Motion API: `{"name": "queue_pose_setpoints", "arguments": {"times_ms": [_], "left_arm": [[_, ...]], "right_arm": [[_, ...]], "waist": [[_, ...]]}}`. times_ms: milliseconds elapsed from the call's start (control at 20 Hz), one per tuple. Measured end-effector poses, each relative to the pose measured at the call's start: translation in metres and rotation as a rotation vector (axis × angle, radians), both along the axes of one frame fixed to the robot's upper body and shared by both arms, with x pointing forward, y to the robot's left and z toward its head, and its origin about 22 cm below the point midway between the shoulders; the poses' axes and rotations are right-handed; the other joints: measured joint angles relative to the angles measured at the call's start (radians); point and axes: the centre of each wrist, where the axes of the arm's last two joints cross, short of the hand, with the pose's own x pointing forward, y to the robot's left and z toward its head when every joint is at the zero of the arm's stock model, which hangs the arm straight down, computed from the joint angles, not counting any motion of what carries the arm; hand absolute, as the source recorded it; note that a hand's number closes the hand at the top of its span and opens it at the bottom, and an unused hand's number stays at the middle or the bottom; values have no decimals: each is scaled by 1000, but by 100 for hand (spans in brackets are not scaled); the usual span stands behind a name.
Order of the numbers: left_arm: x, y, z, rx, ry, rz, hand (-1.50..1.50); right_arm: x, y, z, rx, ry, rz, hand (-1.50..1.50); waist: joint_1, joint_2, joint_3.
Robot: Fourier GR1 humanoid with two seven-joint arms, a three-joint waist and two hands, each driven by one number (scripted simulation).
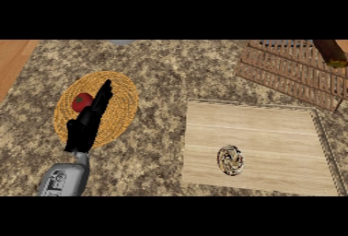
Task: Pick the sweet potato from the tray and place it in the tiered shelf
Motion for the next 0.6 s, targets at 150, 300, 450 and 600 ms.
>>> {"name": "queue_pose_setpoints", "arguments": {"times_ms": [150,300,450,600], "left_arm": [[1,-1,2,0,5,-9,0],[-4,-2,-6,1,10,-4,0],[-7,1,-3,-1,17,1,0],[-7,4,0,-2,16,15,0]], "right_arm": [[-10,-2,26,21,-102,1,-150],[-25,-13,45,54,-210,-23,-150],[-50,-25,69,85,-279,-67,-150],[-78,-38,77,132,-309,-116,-150]], "waist": [[-2,-2,0],[-8,-4,0],[-16,-9,-1],[-25,-11,-1]]}}
